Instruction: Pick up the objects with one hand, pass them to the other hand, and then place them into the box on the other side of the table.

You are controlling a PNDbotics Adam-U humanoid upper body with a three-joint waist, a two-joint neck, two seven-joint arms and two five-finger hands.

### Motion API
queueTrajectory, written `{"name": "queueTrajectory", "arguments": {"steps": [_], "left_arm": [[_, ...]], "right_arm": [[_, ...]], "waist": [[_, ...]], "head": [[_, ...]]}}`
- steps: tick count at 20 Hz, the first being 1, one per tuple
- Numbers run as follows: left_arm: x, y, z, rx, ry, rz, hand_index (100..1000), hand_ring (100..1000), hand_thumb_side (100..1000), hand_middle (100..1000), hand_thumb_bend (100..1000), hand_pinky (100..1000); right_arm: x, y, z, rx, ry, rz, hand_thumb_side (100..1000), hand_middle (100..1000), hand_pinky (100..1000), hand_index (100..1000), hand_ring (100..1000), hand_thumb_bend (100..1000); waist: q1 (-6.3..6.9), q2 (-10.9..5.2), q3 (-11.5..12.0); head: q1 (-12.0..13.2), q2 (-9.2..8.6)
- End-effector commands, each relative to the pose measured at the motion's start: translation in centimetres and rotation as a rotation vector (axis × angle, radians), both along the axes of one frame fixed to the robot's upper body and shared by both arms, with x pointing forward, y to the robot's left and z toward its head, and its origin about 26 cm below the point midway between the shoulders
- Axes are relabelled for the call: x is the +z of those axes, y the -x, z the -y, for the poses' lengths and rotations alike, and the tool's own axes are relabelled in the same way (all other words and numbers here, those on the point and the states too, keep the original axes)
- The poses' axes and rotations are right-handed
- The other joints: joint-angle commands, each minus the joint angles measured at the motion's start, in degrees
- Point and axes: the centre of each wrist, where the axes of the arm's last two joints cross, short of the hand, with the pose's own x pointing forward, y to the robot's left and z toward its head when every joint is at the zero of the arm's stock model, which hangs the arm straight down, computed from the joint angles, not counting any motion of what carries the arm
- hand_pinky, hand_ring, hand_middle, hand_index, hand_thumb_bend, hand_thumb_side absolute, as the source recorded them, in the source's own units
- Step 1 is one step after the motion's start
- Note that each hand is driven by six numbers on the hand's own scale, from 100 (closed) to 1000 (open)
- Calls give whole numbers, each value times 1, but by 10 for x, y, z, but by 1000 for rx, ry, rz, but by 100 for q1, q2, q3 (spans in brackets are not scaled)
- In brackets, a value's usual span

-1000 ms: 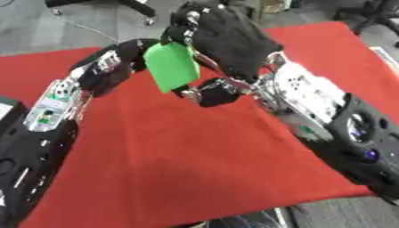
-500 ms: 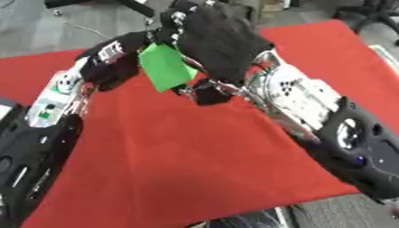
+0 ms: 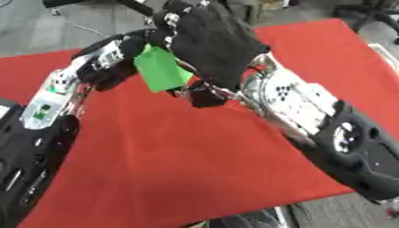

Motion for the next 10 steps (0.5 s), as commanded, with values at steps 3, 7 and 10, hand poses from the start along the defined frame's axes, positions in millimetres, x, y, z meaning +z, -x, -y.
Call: {"name": "queueTrajectory", "arguments": {"steps": [3, 7, 10], "left_arm": [[15, 13, 20, -146, 41, 288, 863, 708, 647, 708, 244, 846], [5, 15, 23, -181, 51, 452, 860, 701, 616, 697, 246, 841], [-7, 13, 22, -200, 42, 561, 848, 676, 559, 666, 201, 833]], "right_arm": [[2, -4, 3, -27, 2, 14, 100, 525, 100, 548, 761, 177], [1, -4, 3, -30, 1, 11, 100, 523, 100, 545, 760, 173], [1, -4, 3, -32, -1, 11, 100, 521, 100, 541, 759, 167]], "waist": [[-2, -62, -2], [-1, -57, 1], [-2, -53, 2]], "head": [[-3, -13], [-1, -13], [1, -13]]}}
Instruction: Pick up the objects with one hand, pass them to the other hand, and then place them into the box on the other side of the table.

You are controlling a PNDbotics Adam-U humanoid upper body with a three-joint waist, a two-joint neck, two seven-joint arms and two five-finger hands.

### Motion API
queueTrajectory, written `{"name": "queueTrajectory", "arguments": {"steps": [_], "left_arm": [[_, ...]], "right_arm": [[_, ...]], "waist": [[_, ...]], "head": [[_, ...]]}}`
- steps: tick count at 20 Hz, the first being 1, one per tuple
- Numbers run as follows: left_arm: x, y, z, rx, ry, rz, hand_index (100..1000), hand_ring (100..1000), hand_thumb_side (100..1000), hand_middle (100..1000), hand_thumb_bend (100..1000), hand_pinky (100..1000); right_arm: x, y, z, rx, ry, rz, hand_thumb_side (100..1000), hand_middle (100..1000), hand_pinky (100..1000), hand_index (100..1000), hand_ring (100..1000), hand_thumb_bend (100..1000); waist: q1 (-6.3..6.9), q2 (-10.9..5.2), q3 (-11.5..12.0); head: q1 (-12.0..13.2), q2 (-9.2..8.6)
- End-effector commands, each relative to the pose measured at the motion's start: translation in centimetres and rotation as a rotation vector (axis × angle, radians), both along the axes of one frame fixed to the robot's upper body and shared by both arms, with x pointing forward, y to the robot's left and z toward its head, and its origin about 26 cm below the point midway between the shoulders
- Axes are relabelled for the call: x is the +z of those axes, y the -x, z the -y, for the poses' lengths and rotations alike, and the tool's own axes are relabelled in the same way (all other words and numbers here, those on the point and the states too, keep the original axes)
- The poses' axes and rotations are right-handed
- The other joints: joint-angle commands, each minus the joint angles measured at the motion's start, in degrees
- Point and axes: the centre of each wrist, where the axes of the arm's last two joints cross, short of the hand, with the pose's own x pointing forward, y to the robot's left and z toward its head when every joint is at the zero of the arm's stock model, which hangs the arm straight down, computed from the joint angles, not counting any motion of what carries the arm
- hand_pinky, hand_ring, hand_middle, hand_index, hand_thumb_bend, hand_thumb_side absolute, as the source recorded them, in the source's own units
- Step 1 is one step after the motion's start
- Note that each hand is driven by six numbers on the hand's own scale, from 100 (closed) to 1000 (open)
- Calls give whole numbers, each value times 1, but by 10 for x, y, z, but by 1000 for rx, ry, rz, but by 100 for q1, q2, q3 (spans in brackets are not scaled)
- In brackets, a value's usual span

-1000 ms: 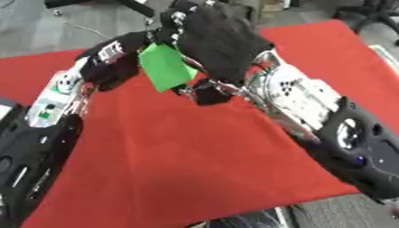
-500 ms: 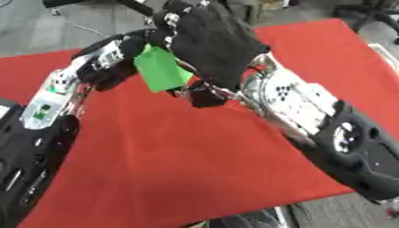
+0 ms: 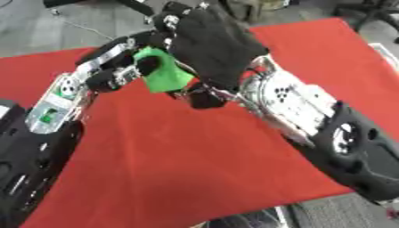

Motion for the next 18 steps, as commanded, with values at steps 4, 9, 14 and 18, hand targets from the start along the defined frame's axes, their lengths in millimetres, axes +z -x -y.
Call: {"name": "queueTrajectory", "arguments": {"steps": [4, 9, 14, 18], "left_arm": [[-6, 5, 13, -303, -102, 485, 800, 600, 452, 576, 100, 804], [-11, 3, 10, -296, -119, 483, 644, 447, 413, 387, 100, 728], [-18, -2, 5, -266, -101, 436, 480, 318, 401, 201, 100, 681], [-16, -3, 5, -246, -92, 357, 437, 283, 416, 147, 100, 668]], "right_arm": [[4, -4, 4, -30, 2, 20, 100, 520, 100, 539, 758, 156], [3, -4, 4, -30, -2, 21, 100, 519, 100, 538, 757, 144], [3, -4, 4, -30, -4, 22, 100, 524, 100, 545, 757, 177], [3, -4, 4, -32, 2, 27, 100, 560, 100, 630, 758, 390]], "waist": [[-9, -53, 3], [-12, -48, 8], [-15, -44, 12], [-9, -47, 5]], "head": [[7, -13], [-1, -13], [-8, -13], [-20, -13]]}}
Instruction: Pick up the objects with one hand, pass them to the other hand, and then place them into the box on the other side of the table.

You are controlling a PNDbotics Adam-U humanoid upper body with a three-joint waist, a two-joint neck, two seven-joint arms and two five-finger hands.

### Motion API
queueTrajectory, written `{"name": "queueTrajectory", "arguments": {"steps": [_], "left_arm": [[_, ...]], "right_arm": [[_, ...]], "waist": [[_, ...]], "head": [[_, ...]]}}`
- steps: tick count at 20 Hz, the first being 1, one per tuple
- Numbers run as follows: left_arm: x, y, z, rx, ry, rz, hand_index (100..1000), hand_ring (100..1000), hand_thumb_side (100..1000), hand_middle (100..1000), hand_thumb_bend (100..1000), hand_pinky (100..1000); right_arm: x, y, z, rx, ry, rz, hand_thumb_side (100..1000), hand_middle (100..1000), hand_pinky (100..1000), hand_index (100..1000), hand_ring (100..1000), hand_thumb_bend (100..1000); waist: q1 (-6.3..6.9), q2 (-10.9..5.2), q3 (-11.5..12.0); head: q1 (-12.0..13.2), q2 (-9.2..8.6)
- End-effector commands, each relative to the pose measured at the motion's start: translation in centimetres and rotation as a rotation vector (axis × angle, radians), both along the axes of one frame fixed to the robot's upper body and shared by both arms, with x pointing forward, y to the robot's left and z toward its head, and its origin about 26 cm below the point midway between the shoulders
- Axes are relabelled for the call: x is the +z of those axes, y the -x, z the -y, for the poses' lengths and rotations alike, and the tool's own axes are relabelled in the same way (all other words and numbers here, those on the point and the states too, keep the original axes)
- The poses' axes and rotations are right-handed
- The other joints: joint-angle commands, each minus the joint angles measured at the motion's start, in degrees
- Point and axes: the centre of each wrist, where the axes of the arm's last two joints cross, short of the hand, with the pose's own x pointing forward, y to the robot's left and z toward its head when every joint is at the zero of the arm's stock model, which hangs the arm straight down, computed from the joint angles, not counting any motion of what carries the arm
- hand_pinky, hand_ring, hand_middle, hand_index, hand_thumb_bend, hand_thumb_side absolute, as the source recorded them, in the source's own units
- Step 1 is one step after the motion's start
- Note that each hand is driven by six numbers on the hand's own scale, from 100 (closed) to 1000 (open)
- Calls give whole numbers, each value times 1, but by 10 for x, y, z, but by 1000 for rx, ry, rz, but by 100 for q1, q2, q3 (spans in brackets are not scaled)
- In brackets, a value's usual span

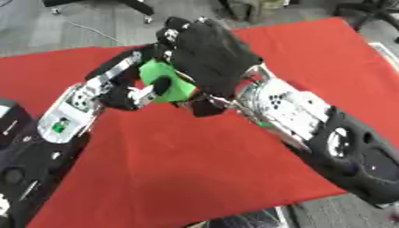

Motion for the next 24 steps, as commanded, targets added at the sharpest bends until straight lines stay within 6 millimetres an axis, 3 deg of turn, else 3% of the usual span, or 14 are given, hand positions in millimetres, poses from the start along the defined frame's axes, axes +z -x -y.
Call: {"name": "queueTrajectory", "arguments": {"steps": [1, 2, 3, 4, 7, 17, 21, 24], "left_arm": [[5, 1, 2, -299, -104, 293, 436, 282, 418, 145, 100, 667], [7, 2, 3, -299, -103, 276, 434, 280, 420, 143, 100, 667], [9, 2, 3, -300, -104, 262, 433, 279, 421, 142, 100, 667], [11, 3, 4, -300, -104, 251, 432, 278, 424, 140, 100, 667], [14, 5, 4, -300, -105, 228, 430, 276, 430, 138, 100, 668], [15, 4, -1, -283, -123, 190, 428, 274, 434, 135, 100, 666], [15, -6, -19, -229, -130, 196, 428, 274, 410, 135, 100, 663], [12, -20, -48, -143, -138, 206, 427, 273, 380, 135, 100, 660]], "right_arm": [[13, 0, 4, -16, -15, 63, 158, 576, 100, 669, 759, 494], [13, 0, 4, -17, -13, 67, 283, 654, 100, 807, 772, 612], [14, 0, 5, -21, -11, 73, 311, 701, 100, 875, 783, 639], [14, 0, 5, -27, -9, 73, 351, 842, 100, 1000, 828, 693], [14, 0, 6, -62, -4, 63, 374, 990, 100, 1000, 889, 742], [11, 0, 5, -112, -38, 87, 377, 1000, 100, 1000, 888, 752], [9, 1, 5, -104, -37, 73, 384, 1000, 100, 1000, 885, 746], [8, 1, 6, -99, -36, 59, 394, 994, 100, 1000, 883, 734]], "waist": [[-8, -59, -1], [-6, -59, -4], [-3, -60, -6], [-1, -60, -7], [4, -58, -8], [0, -61, -1], [-3, -70, 2], [-4, -78, 6]], "head": [[-21, -13], [-24, -13], [-25, -13], [-27, -13], [-50, -13], [-55, -13], [-65, -13], [-170, -13]]}}
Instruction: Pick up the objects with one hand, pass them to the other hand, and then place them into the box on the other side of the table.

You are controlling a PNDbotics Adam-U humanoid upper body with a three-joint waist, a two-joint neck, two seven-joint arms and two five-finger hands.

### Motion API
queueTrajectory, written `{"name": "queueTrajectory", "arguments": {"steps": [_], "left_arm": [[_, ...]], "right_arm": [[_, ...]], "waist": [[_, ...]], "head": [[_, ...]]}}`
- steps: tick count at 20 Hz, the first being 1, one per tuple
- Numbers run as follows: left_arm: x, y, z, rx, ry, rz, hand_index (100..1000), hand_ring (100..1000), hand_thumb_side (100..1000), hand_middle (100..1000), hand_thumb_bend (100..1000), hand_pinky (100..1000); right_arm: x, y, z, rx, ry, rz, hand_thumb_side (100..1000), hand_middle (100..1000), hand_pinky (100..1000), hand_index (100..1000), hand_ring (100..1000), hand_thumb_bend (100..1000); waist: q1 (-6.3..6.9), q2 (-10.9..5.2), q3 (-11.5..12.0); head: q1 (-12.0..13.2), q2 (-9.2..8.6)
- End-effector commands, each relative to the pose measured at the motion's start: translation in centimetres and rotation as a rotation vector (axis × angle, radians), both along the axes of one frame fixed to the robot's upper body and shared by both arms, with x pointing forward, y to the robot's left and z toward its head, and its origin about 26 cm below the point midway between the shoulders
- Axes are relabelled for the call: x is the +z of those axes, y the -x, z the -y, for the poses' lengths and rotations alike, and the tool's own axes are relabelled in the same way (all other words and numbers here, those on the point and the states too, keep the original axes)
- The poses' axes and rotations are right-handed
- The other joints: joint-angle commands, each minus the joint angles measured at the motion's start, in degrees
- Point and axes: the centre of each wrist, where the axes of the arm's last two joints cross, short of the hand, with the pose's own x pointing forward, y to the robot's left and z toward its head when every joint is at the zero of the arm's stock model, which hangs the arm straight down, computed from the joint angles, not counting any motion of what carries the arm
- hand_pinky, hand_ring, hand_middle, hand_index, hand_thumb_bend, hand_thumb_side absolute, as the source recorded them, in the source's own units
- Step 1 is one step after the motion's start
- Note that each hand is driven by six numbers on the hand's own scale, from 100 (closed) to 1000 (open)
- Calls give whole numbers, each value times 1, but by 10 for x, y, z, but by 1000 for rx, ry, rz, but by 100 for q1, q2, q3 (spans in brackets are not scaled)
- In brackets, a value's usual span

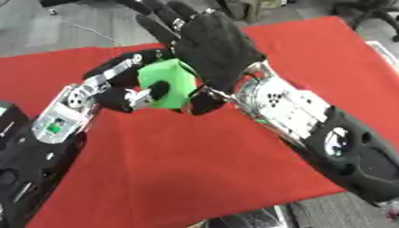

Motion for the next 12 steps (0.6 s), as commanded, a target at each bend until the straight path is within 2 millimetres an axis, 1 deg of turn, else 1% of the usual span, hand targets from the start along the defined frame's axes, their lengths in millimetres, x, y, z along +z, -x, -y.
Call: {"name": "queueTrajectory", "arguments": {"steps": [1, 3, 6, 7, 8, 9, 10, 11, 12], "left_arm": [[8, -18, -41, -127, -79, 289, 427, 273, 373, 135, 100, 659], [3, -28, -64, -62, -94, 300, 426, 272, 346, 135, 100, 657], [-7, -40, -114, 65, -129, 317, 426, 272, 308, 135, 100, 653], [-9, -42, -127, 96, -138, 325, 427, 272, 274, 135, 100, 649], [-7, -43, -146, 137, -145, 331, 426, 272, 253, 135, 100, 647], [-3, -43, -167, 185, -147, 334, 426, 272, 224, 135, 100, 645], [1, -42, -191, 238, -144, 335, 426, 272, 212, 135, 100, 644], [5, -40, -211, 284, -141, 334, 428, 274, 178, 139, 100, 643], [8, -34, -241, 349, -137, 328, 429, 275, 162, 140, 100, 641]], "right_arm": [[6, 1, 3, 5, -2, 18, 399, 993, 100, 1000, 883, 730], [5, 1, 3, 9, -1, 8, 407, 988, 100, 1000, 881, 721], [3, 1, 4, 8, 0, -9, 411, 984, 100, 1000, 880, 713], [3, 1, 5, 6, 0, -12, 413, 981, 100, 1000, 878, 706], [2, 1, 6, 1, 0, -17, 415, 977, 100, 1000, 877, 701], [1, 1, 7, -6, 1, -21, 422, 976, 100, 1000, 876, 690], [-1, 0, 9, -13, 2, -26, 425, 976, 100, 1000, 876, 686], [-2, 0, 10, -19, 4, -30, 426, 975, 100, 1000, 875, 677], [-3, 0, 12, -28, 6, -35, 427, 975, 100, 1000, 874, 675]], "waist": [[-13, -87, 10], [-14, -93, 13], [-14, -108, 33], [-12, -113, 39], [-4, -119, 53], [8, -126, 73], [24, -133, 95], [40, -141, 118], [61, -155, 145]], "head": [[-129, -13], [-204, -13], [-270, -13], [-277, -13], [-275, -13], [-242, -13], [-174, -13], [-72, -13], [137, -13]]}}
